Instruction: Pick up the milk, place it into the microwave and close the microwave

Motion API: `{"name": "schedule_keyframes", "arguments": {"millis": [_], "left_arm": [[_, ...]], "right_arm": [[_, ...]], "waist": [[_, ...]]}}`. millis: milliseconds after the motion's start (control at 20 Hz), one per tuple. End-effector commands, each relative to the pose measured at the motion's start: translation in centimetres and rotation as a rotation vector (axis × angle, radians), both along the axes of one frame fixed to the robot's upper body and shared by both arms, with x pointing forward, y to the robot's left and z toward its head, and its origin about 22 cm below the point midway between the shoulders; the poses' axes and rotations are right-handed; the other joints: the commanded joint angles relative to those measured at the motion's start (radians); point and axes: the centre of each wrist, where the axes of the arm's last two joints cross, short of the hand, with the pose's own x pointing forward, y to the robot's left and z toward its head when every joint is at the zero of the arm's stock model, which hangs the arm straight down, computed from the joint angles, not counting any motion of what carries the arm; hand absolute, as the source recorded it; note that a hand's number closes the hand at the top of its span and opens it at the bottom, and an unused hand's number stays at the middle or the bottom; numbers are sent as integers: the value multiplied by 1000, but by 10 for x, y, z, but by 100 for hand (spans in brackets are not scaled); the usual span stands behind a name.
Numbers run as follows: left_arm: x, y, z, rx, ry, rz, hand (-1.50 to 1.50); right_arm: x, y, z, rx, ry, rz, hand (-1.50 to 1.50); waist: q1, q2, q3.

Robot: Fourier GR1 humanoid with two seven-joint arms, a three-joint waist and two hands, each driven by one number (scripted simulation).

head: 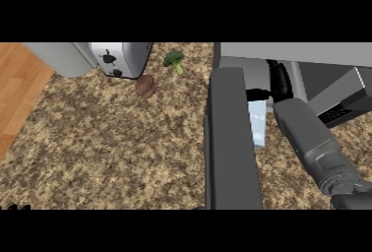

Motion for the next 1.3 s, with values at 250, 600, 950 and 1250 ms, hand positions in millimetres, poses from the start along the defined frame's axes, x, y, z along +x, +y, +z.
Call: {"name": "schedule_keyframes", "arguments": {"millis": [250, 600, 950, 1250], "left_arm": [[11, -29, 9, 7, -17, -84, -150], [14, -57, 11, 26, 15, -117, -150], [49, -92, 26, 45, 20, -180, -150], [65, -99, 18, 88, 73, -269, 150]], "right_arm": [[-12, -1, -19, 185, 11, 119, -150], [-35, -18, -50, 235, 46, 167, -150], [-73, -27, -89, 290, 86, 248, -150], [-110, -34, -114, 371, 112, 275, -150]], "waist": [[-46, -22, -2], [-82, -39, -4], [-122, -49, -5], [-136, -53, -7]]}}
